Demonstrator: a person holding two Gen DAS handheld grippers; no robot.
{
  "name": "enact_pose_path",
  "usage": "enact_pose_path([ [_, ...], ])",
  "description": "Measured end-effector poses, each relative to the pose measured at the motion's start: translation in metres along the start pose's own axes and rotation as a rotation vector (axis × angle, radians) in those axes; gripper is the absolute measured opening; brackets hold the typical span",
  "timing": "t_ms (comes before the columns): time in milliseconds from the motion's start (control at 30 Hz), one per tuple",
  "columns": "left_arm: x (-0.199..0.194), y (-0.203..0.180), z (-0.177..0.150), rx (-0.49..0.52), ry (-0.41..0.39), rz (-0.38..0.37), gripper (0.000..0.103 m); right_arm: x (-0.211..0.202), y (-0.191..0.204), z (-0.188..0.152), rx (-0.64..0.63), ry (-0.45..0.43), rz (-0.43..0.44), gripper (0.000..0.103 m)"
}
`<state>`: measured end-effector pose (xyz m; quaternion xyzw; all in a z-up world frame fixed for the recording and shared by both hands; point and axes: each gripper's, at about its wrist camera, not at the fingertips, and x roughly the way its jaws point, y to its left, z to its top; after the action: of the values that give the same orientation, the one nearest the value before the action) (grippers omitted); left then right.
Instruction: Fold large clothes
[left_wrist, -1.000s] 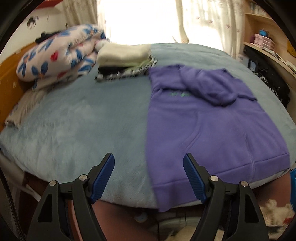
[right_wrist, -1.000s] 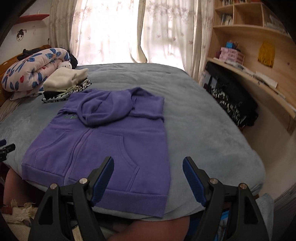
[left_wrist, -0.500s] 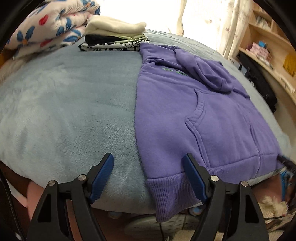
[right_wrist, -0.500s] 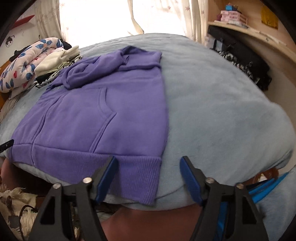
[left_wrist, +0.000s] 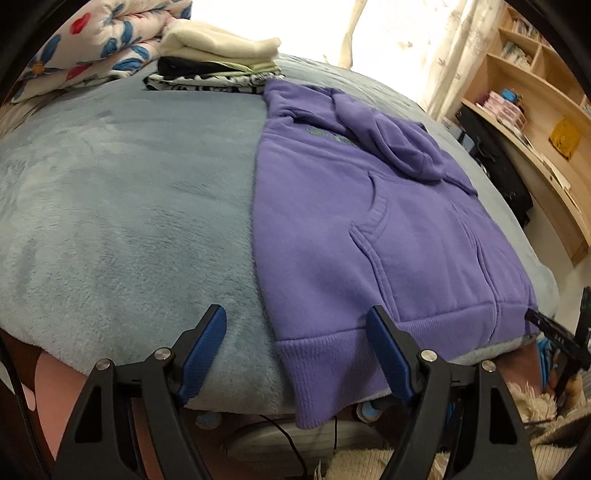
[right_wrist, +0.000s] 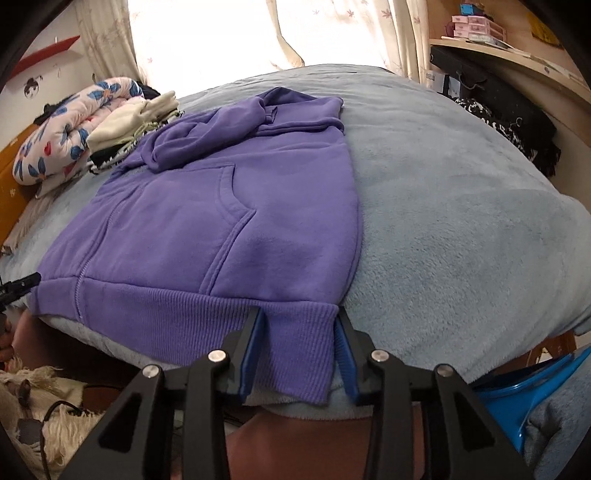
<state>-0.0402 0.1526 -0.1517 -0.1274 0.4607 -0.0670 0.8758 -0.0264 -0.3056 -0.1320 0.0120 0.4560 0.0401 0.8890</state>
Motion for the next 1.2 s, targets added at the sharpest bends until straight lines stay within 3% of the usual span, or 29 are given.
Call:
enact_pose_path([
  [67,0.002,-0.006,-0.001,0.025,0.013,-0.006,0.076,0.001,0.002,0.0,-0.008,0.002,-0.012,0.038],
  [200,0.009,-0.024,-0.002,0.096,0.047,-0.022,0.041,-0.001,0.005,0.001,-0.018,0.003,-0.029,0.034],
  [233,0.009,-0.028,-0.002,0.104,0.048,-0.018,0.038,-0.001,0.007,0.002,-0.024,0.001,-0.036,0.032],
  [300,0.007,-0.034,0.001,0.116,0.044,-0.02,0.022,-0.003,0.01,0.005,-0.038,-0.008,-0.048,0.019],
  [333,0.006,-0.035,0.003,0.105,0.044,-0.041,0.019,-0.005,0.011,0.007,-0.039,-0.014,-0.044,0.015],
  [600,-0.025,-0.043,0.049,-0.045,-0.078,-0.29,0.018,-0.033,0.008,0.049,0.035,-0.111,0.096,0.01],
  [833,-0.045,-0.046,0.121,-0.16,-0.205,-0.4,0.017,-0.057,-0.007,0.132,0.162,-0.272,0.268,0.01],
  [933,-0.046,-0.041,0.161,-0.206,-0.265,-0.411,0.017,-0.056,-0.016,0.179,0.202,-0.325,0.327,0.01],
  [1033,-0.035,-0.037,0.209,-0.214,-0.311,-0.368,0.018,-0.042,-0.021,0.227,0.215,-0.353,0.342,0.009],
  [1200,0.034,-0.028,0.3,-0.238,-0.284,-0.278,0.021,0.028,-0.025,0.32,0.232,-0.334,0.276,0.009],
])
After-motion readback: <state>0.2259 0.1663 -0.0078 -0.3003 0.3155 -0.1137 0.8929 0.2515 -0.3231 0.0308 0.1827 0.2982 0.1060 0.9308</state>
